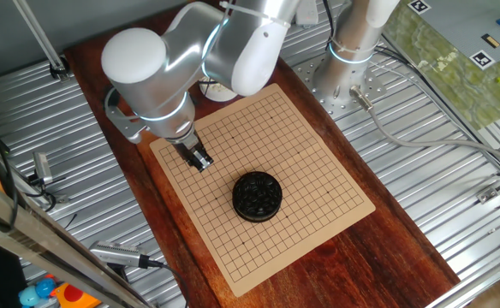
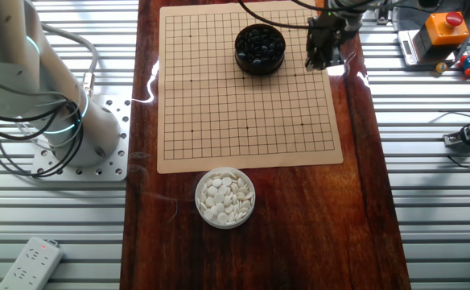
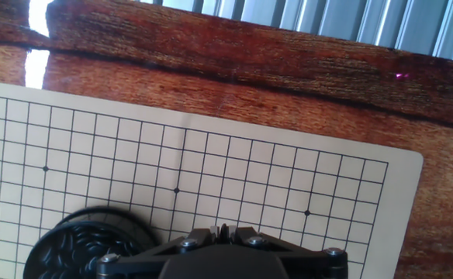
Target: Play the first move as black on the 3-4 point in the upper right corner of the Go board
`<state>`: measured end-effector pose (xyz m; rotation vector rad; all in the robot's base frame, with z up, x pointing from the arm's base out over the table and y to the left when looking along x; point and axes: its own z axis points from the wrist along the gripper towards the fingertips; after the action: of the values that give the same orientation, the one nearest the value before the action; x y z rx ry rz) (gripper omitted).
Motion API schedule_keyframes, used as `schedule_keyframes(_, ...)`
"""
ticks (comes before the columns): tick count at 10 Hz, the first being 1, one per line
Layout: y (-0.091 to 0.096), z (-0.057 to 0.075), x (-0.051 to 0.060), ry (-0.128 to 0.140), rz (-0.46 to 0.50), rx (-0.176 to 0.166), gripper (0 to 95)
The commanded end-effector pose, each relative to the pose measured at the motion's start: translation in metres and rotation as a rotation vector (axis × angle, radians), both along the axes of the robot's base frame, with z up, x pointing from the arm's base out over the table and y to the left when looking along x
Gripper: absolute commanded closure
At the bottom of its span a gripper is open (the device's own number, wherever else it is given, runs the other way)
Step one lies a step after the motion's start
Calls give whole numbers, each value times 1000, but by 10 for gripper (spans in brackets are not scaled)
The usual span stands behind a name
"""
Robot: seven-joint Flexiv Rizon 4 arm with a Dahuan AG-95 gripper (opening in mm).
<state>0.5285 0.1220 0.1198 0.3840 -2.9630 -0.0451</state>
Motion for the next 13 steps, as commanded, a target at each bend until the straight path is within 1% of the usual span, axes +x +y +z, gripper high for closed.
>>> schedule_keyframes(1, 1, 1, 1, 10, -2, 1, 950)
schedule_keyframes(4, -2, 1, 1, 22, 0, 5, 950)
schedule_keyframes(6, -23, 0, 8, 43, 18, 9, 950)
schedule_keyframes(7, -39, -4, 14, 52, 38, 15, 950)
schedule_keyframes(8, -63, -10, 20, 54, 56, 27, 950)
schedule_keyframes(9, -72, -16, 25, 53, 69, 30, 950)
schedule_keyframes(11, -83, -31, 32, 50, 90, 38, 950)
schedule_keyframes(13, -89, -44, 35, 49, 121, 48, 950)
